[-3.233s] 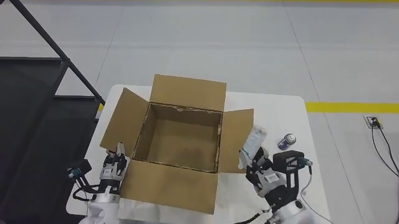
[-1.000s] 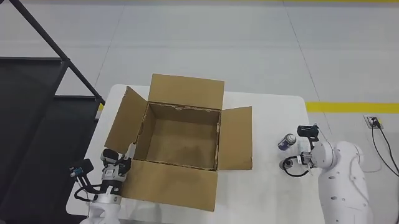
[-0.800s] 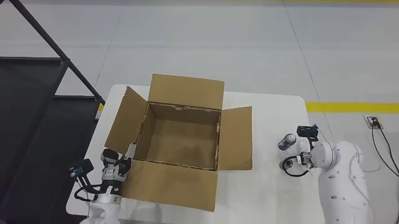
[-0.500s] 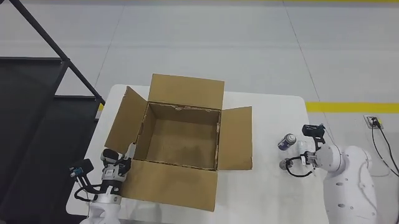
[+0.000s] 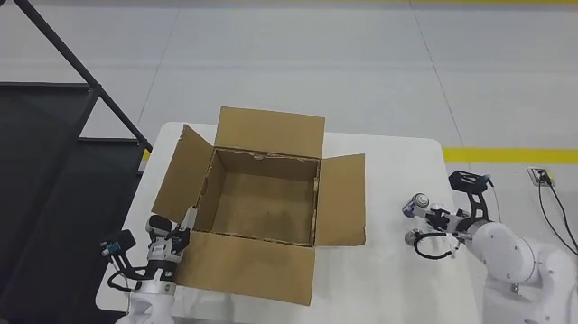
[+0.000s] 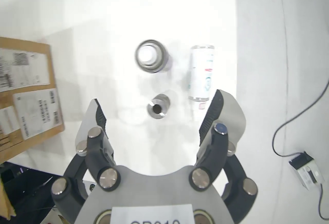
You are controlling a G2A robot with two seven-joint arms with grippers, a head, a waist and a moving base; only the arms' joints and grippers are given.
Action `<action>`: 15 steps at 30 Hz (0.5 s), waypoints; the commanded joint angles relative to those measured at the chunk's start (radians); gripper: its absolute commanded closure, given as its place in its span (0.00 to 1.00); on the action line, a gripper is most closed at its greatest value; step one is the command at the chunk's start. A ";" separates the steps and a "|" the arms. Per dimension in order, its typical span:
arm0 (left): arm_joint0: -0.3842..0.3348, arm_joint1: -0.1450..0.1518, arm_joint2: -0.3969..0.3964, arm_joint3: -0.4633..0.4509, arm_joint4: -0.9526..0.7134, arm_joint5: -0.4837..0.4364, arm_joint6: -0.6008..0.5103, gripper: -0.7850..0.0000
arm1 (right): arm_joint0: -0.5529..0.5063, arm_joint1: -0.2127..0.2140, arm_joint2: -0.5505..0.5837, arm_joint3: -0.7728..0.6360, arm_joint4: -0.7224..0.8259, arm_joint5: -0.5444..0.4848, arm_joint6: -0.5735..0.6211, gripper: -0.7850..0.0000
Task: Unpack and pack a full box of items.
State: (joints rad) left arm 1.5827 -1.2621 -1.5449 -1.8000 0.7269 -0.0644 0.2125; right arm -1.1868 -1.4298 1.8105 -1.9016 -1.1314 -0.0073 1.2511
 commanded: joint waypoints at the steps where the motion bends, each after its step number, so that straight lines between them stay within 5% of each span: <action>1: 0.017 0.001 -0.018 -0.017 -0.010 -0.031 0.005 0.00 | -0.038 -0.001 -0.024 -0.067 0.074 -0.032 0.005 0.00; 9: 0.158 0.009 -0.122 -0.080 -0.032 -0.196 0.061 0.00 | -0.124 -0.001 -0.054 -0.209 0.337 -0.017 -0.056 0.00; 15: 0.295 0.011 -0.205 -0.061 -0.055 -0.330 0.132 0.00 | -0.136 0.000 -0.057 -0.225 0.339 -0.003 -0.063 0.00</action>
State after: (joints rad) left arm 1.8563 -1.2515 -1.7341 -1.8720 0.6782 -0.3662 0.3399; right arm -1.3228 -1.4297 1.7534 -2.1268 -0.7924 -0.0101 1.1881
